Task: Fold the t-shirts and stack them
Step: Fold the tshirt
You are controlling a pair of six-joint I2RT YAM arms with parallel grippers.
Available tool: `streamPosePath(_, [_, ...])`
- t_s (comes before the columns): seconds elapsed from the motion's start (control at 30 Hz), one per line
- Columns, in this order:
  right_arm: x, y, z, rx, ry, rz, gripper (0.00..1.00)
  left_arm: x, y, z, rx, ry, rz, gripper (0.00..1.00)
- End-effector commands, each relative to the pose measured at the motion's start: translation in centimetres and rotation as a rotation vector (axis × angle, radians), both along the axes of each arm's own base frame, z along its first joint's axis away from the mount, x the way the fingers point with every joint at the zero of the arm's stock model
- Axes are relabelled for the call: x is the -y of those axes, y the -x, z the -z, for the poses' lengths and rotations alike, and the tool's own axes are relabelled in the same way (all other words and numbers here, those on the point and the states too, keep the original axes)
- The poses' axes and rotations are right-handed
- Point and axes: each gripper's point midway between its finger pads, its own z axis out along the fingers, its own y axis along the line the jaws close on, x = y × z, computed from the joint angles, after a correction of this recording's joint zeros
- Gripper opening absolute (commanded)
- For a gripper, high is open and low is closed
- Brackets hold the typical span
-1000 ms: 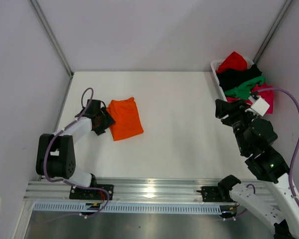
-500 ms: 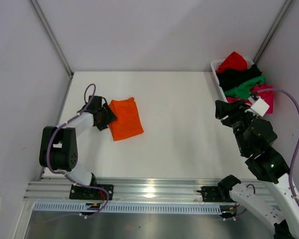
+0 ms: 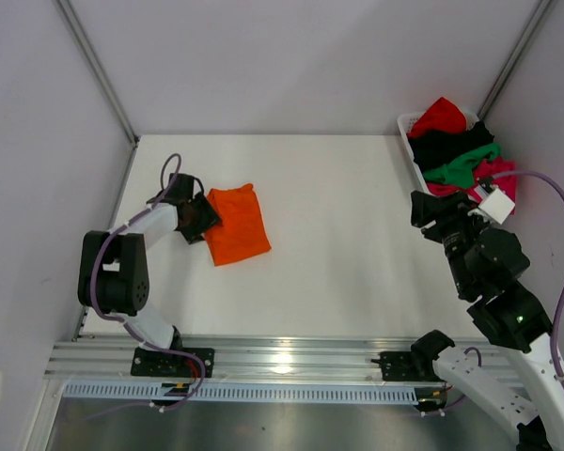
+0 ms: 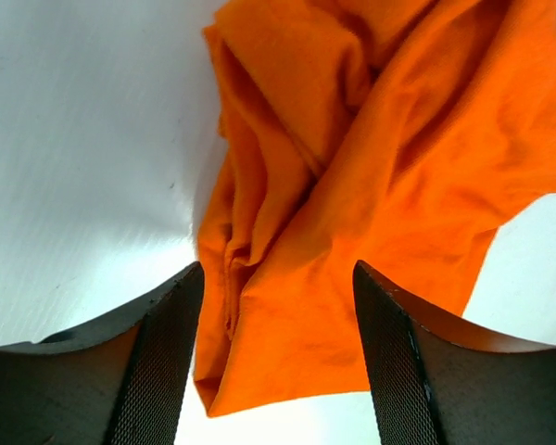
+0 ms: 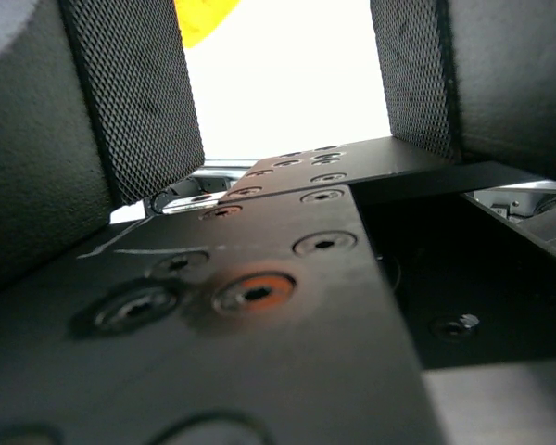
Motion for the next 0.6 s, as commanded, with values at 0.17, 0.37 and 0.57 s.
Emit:
streamPosePath(0.17, [1.3, 1.0, -1.8, 0.034, -0.019, 0.031, 0.57, -1.9, 1.5, 0.0, -0.151, -0.104, -0.099, 0.69])
streamPosePath(0.37, [1.5, 1.2, -1.7, 0.034, -0.023, 0.038, 0.56, -1.7, 1.2, 0.4, -0.161, -0.104, -0.068, 0.69])
streamPosePath(0.57, [1.6, 1.4, -2.2, 0.042, -0.031, 0.038, 0.57, -1.6, -0.9, 0.1, -0.149, -0.128, 0.042, 0.70])
